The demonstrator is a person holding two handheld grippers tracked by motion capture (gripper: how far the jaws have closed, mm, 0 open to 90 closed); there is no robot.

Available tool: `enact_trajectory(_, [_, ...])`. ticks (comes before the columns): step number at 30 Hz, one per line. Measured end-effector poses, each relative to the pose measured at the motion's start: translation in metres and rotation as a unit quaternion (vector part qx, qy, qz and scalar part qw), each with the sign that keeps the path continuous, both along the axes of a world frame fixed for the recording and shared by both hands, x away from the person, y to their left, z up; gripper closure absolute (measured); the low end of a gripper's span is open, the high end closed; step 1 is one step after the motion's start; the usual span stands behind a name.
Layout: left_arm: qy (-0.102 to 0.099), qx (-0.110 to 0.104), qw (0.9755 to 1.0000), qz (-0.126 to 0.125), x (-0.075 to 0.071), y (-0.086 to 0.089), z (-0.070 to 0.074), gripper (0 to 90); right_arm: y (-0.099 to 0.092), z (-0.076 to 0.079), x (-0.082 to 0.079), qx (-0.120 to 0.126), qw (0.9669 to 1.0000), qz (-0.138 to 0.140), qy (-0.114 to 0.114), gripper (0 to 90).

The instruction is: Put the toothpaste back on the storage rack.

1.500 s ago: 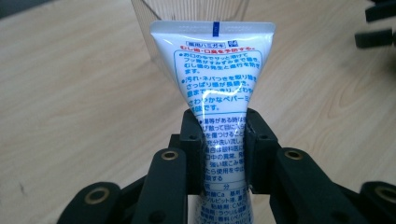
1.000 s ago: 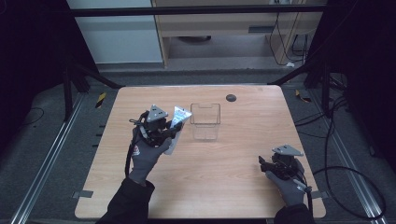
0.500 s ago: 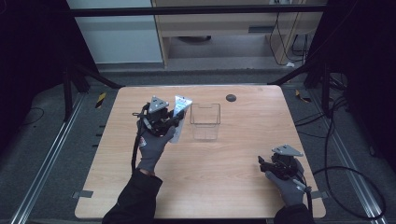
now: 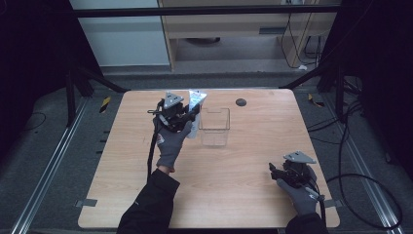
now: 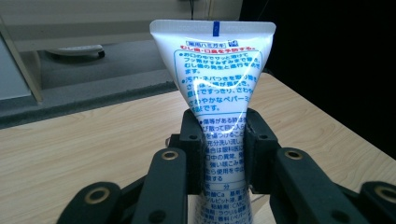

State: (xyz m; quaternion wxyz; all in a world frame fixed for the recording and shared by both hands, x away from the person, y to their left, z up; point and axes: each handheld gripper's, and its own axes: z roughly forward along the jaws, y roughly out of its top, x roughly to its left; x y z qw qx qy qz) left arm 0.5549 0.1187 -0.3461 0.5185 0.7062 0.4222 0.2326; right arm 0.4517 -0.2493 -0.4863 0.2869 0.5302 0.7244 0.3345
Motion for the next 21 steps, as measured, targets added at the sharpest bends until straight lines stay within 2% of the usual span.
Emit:
enact_trajectory(15, [-0.007, -0.013, 0.9999, 0.009, 0.023, -0.019, 0.006, 72.5, 0.0, 0.0, 0.0, 0.003, 1.0, -0.002, -0.003, 28.0])
enact_trajectory(21, [-0.004, -0.014, 0.9998, 0.01, 0.03, -0.025, 0.004, 72.5, -0.001, 0.0, 0.0, 0.003, 1.0, -0.002, -0.004, 28.0])
